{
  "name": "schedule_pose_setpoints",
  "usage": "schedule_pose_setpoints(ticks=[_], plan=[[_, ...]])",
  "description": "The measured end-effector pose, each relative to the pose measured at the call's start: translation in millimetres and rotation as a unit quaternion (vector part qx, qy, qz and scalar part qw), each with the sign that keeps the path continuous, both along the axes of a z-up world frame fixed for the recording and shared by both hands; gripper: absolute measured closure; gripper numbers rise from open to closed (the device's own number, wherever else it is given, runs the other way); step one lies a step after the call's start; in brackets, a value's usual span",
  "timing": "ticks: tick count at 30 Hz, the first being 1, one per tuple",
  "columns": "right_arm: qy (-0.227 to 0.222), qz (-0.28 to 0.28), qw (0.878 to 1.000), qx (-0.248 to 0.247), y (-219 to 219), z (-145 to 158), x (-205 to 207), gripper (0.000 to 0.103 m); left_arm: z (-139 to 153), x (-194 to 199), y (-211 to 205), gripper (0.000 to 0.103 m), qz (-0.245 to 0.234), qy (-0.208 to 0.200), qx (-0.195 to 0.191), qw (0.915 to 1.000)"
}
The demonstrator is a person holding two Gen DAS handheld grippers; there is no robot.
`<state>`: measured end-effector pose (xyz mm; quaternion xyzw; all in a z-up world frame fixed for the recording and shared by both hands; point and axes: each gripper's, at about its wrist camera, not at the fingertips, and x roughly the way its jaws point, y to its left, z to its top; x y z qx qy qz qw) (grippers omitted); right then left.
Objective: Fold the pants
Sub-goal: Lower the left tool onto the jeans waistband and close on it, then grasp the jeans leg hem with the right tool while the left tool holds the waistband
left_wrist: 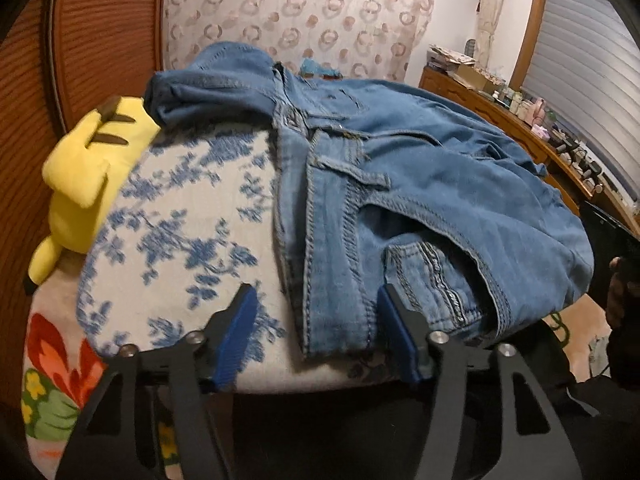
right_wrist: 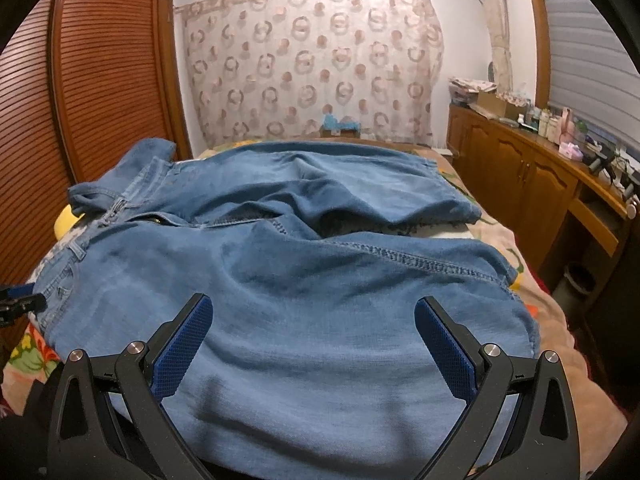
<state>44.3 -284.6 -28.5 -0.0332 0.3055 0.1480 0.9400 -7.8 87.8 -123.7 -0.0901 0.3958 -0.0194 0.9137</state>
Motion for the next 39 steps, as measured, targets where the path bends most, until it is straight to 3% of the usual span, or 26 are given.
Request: schedule_pose_setpoints(ticks=[2,4,5,7,9,17,25,33,39], plan=[[0.001,0.000,1.000,0.000,1,0,1,0.000,0,0,-2,0.049,-0.004,-0.003,0.002,1.0000],[0.000,0.000,1.000,0.000,2,0,1,0.000,0,1,-3,0.067,-0.015,-0.004,-0.010,0.9998],[0.000,0.000,1.000,0.000,2,0,2,0.000,0,1,-2,0.069,-0.016,-0.004,-0.011,0.9998],[0.000,-0.001,1.000,0.002,2,-1,2,0.000,5,2,-4,0.090,-0.024,-0.009,-0.003,0.9997],[0.000,0.001,1.000,0.002,3,-1,2,0.000,15,4,-4,0.099,-0.036,-0.018,0.000,0.9992],[0.000,0.011,1.000,0.006,11,4,4,0.000,59,19,-16,0.101,-0.072,-0.069,0.022,0.9947],[-0.005,0.049,0.999,0.017,23,19,3,0.003,102,58,-30,0.101,-0.090,-0.118,0.033,0.9884],[-0.006,0.108,0.994,0.032,45,34,0,0.013,137,103,-46,0.101,-0.097,-0.150,0.043,0.9830],[0.005,0.150,0.988,0.034,60,34,1,0.025,144,134,-49,0.101,-0.089,-0.152,0.051,0.9830]])
